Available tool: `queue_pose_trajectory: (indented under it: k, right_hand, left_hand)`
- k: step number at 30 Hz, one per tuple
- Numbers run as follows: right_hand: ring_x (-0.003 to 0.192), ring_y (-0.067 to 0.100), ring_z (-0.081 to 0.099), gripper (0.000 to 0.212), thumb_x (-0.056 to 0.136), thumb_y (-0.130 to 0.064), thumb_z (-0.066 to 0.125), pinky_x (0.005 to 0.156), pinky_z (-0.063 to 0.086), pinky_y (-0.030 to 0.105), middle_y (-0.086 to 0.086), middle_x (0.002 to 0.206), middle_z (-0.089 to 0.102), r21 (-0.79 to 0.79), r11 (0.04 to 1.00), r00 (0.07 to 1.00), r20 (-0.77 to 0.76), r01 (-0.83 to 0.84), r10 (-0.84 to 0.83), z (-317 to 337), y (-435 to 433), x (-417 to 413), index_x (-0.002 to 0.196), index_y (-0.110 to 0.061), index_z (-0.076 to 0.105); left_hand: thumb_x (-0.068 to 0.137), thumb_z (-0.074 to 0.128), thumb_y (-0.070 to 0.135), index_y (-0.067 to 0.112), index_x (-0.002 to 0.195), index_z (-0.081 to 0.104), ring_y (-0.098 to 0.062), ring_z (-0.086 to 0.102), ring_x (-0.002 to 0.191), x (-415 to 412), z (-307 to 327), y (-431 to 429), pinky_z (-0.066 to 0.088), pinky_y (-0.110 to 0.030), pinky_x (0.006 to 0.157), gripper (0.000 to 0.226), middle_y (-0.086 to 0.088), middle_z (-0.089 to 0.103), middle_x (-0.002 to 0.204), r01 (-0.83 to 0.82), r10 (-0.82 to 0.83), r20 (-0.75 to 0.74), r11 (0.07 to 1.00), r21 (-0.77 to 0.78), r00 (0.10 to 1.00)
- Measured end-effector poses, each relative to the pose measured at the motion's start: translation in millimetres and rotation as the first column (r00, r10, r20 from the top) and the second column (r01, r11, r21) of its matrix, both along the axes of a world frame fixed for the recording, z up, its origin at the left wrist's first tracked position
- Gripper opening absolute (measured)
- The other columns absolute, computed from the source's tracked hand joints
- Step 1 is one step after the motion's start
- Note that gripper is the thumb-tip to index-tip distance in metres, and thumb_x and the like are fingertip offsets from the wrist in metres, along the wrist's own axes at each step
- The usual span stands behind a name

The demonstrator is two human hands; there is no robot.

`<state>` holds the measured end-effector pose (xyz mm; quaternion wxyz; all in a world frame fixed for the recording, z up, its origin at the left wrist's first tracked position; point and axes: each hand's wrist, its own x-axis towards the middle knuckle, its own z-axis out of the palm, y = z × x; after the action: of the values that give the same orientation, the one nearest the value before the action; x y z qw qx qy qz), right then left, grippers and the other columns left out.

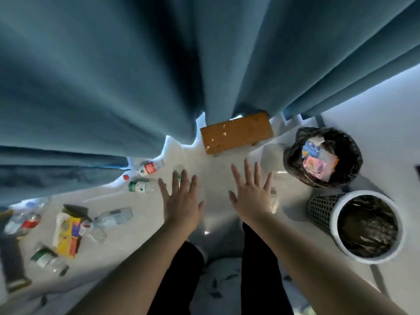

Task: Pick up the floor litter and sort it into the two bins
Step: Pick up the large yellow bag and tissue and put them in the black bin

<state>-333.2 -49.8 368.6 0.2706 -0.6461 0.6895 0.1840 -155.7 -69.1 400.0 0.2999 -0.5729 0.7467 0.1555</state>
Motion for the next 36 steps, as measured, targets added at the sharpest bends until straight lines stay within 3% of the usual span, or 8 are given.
queue_pose_trajectory:
  k: [4, 8, 12, 18, 23, 27, 30, 36]
  right_hand:
    - [0.145, 0.034, -0.017, 0.074, 0.098, -0.053, 0.026, 0.113, -0.004, 0.063, 0.008, 0.158, -0.023, 0.024, 0.992, 0.992, 0.019, -0.125, 0.124, 10, 10, 122, 0.148, -0.03, -0.022]
    - [0.147, 0.035, -0.007, 0.075, 0.096, -0.05, 0.04, 0.112, -0.003, 0.063, 0.009, 0.161, -0.009, 0.02, 0.959, 0.957, 0.078, -0.282, 0.28, 32, 17, 231, 0.153, -0.03, -0.005]
    - [0.135, 0.04, 0.039, 0.085, 0.07, -0.046, 0.076, 0.102, 0.029, 0.067, 0.015, 0.15, 0.039, -0.017, 0.88, 0.872, 0.124, -0.474, 0.473, 36, 17, 312, 0.144, -0.025, 0.042]
    - [0.148, 0.035, 0.0, 0.073, 0.096, -0.042, 0.045, 0.113, 0.005, 0.06, 0.01, 0.161, -0.003, 0.016, 0.729, 0.721, 0.161, -0.685, 0.674, -3, 20, 430, 0.154, -0.028, 0.002]
    - [0.148, 0.029, -0.001, 0.072, 0.098, -0.038, 0.041, 0.116, 0.013, 0.051, 0.005, 0.162, -0.006, 0.125, 0.72, 0.725, 0.24, -0.683, 0.646, -51, 34, 550, 0.153, -0.029, -0.005]
    - [0.147, 0.027, 0.011, 0.074, 0.094, -0.036, 0.05, 0.114, 0.025, 0.048, 0.006, 0.161, 0.008, 0.244, 0.796, 0.824, 0.297, -0.554, 0.482, -136, 50, 654, 0.153, -0.028, 0.005]
    - [0.141, 0.029, 0.026, 0.079, 0.091, -0.037, 0.057, 0.111, 0.032, 0.044, 0.009, 0.156, 0.022, 0.314, 0.826, 0.871, 0.323, -0.468, 0.37, -209, 61, 718, 0.153, -0.025, 0.01]
    - [0.125, 0.028, 0.046, 0.078, 0.088, -0.032, 0.064, 0.095, 0.039, 0.03, 0.011, 0.141, 0.041, 0.334, 0.865, 0.901, 0.351, -0.375, 0.256, -330, 44, 793, 0.15, -0.021, 0.018]
  left_hand:
    - [0.095, 0.032, 0.053, 0.021, 0.152, 0.004, -0.033, -0.007, 0.146, 131, 8, 38, -0.012, -0.064, 0.107, 0.071, -0.01, -0.003, 0.16, -0.155, 0.153, 0.064, 0.988, 0.025, 0.986]
    - [0.093, 0.038, 0.053, 0.021, 0.152, 0.012, -0.032, -0.002, 0.146, 244, 19, 78, -0.008, -0.064, 0.108, 0.071, -0.01, 0.003, 0.16, -0.346, 0.342, 0.111, 0.938, 0.021, 0.933]
    - [0.093, 0.038, 0.054, 0.022, 0.151, 0.01, -0.031, -0.001, 0.146, 319, 17, 110, -0.006, -0.063, 0.11, 0.073, -0.009, 0.003, 0.16, -0.557, 0.55, 0.156, 0.831, 0.001, 0.821]
    - [0.093, 0.037, 0.055, 0.022, 0.152, 0.005, -0.03, -0.008, 0.146, 412, -32, 154, -0.008, -0.063, 0.109, 0.075, -0.006, -0.001, 0.16, -0.77, 0.759, 0.15, 0.638, 0.025, 0.634]
    - [0.093, 0.036, 0.055, 0.021, 0.152, 0.004, -0.031, -0.007, 0.146, 517, -88, 195, -0.006, -0.064, 0.109, 0.075, -0.007, -0.002, 0.16, -0.836, 0.823, 0.151, 0.545, 0.064, 0.548]
    - [0.089, 0.041, 0.058, 0.019, 0.15, 0.005, -0.033, -0.003, 0.146, 613, -164, 218, -0.003, -0.065, 0.11, 0.081, -0.01, 0.001, 0.159, -0.83, 0.813, 0.171, 0.554, 0.068, 0.557]
    - [0.086, 0.047, 0.06, 0.019, 0.15, 0.002, -0.035, -0.001, 0.145, 666, -234, 235, -0.002, -0.065, 0.11, 0.089, -0.01, 0.001, 0.158, -0.862, 0.848, 0.157, 0.505, 0.044, 0.506]
    - [0.086, 0.054, 0.056, 0.019, 0.15, -0.013, -0.039, -0.011, 0.144, 716, -366, 239, 0.008, -0.058, 0.115, 0.099, -0.012, -0.019, 0.157, -0.87, 0.87, 0.057, 0.485, 0.088, 0.49]
